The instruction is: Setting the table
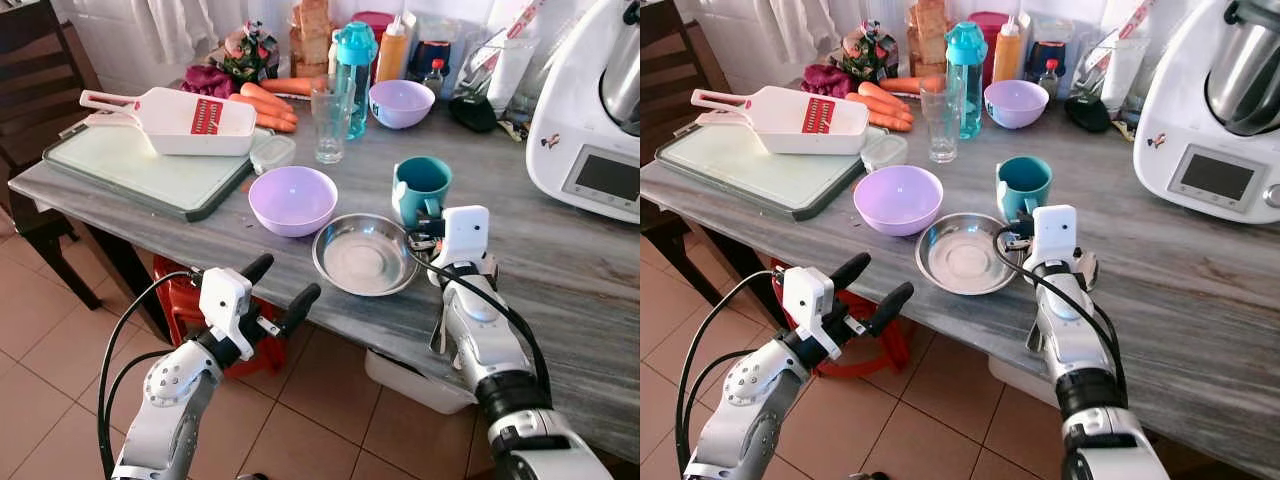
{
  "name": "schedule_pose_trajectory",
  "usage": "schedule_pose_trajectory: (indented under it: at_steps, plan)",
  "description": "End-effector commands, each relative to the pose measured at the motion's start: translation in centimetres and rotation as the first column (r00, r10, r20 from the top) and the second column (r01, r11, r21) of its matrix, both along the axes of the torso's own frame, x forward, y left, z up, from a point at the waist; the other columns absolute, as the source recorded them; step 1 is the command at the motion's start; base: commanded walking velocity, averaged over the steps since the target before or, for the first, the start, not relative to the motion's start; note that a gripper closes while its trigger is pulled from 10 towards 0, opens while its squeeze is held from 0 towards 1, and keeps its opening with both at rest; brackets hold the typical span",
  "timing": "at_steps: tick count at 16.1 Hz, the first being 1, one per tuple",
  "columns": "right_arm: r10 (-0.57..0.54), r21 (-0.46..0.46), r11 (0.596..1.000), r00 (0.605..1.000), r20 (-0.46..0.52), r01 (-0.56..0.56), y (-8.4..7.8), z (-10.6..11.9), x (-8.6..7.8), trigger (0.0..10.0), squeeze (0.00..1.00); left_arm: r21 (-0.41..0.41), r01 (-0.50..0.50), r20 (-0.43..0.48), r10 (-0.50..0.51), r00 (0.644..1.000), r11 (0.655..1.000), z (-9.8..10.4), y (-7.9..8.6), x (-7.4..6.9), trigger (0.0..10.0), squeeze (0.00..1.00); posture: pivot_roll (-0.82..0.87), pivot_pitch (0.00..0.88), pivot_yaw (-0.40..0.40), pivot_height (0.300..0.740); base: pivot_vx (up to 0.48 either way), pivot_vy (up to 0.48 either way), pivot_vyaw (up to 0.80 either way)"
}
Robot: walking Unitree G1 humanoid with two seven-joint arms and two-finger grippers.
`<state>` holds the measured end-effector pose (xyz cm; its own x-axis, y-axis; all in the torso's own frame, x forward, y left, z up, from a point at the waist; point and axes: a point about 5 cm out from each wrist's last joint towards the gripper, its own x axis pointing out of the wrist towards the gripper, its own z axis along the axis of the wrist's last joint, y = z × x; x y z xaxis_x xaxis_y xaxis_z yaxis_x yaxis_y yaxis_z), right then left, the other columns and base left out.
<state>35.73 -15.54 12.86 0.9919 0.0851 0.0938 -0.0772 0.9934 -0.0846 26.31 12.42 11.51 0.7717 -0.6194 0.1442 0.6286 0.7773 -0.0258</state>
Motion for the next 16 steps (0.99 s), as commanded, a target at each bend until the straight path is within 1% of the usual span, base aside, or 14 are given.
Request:
schedule_pose_trajectory:
  at_steps: [1,4,7,10,11,12,13,14,15,16]
  plan:
    - [-0.003,0.007,1.0,1.0,0.029,0.003,0.0,0.7,0.5,10.0,0.0,-0.01,0.023,0.001,-0.023,1.0,1.0,0.3,-0.2,-0.1,10.0,0.0,0.11,0.123,-0.007,0.74,0.0,0.0,0.0]
    - [-0.021,0.028,0.999,1.0,-0.012,0.021,-0.4,-0.1,0.9,10.0,0.0,-0.023,0.031,-0.009,-0.032,0.999,0.999,0.4,-0.4,-0.2,10.0,0.0,0.11,0.123,-0.007,0.74,0.0,0.0,0.0]
    - [-0.025,0.03,0.999,0.999,-0.021,0.026,-0.2,-0.5,0.8,10.0,0.0,-0.023,0.057,-0.017,-0.057,0.998,0.998,0.4,-0.5,-0.3,10.0,0.0,0.12,0.126,-0.003,0.74,0.0,0.0,0.0]
    - [-0.044,0.033,0.998,0.998,-0.037,0.045,-0.5,-1.0,0.8,10.0,0.0,-0.021,0.096,-0.039,-0.097,0.994,0.995,0.2,-0.9,-0.5,10.0,0.0,0.12,0.125,-0.001,0.74,0.0,0.0,0.0]
    - [-0.048,0.036,0.998,0.998,-0.036,0.049,-0.6,-1.1,0.8,10.0,0.46,-0.021,0.111,-0.044,-0.111,0.993,0.994,0.2,-1.0,-0.6,10.0,0.0,0.12,0.125,-0.001,0.74,0.0,0.0,0.0]
    - [-0.049,0.036,0.998,0.998,-0.035,0.05,-0.7,-1.1,0.7,10.0,0.46,-0.022,0.113,-0.046,-0.114,0.992,0.993,0.1,-1.1,-0.6,10.0,0.0,0.12,0.125,-0.001,0.74,0.0,0.0,0.0]
    - [-0.057,0.037,0.998,0.998,-0.032,0.058,-0.8,-1.0,0.8,10.0,0.94,-0.022,0.123,-0.052,-0.124,0.991,0.992,0.1,-1.1,-0.6,10.0,0.0,0.12,0.12,-0.001,0.74,0.0,0.0,0.0]
    - [-0.064,0.041,0.997,0.998,-0.027,0.065,-1.0,-0.9,0.9,10.0,0.95,-0.023,0.134,-0.06,-0.135,0.989,0.991,0.0,-1.2,-0.6,10.0,0.0,0.12,0.118,-0.001,0.74,0.0,0.0,0.0]
    - [-0.07,0.043,0.997,0.997,-0.02,0.07,-1.0,-0.7,0.9,10.0,1.0,-0.027,0.146,-0.071,-0.148,0.986,0.989,-0.1,-1.2,-0.7,10.0,0.0,0.12,0.118,-0.001,0.74,0.0,0.0,0.0]
    - [-0.072,0.046,0.996,0.997,-0.016,0.072,-1.1,-0.6,1.0,10.0,1.0,-0.027,0.152,-0.074,-0.154,0.985,0.988,-0.2,-1.3,-0.7,10.0,0.0,0.11,0.115,-0.003,0.74,0.0,0.0,0.0]
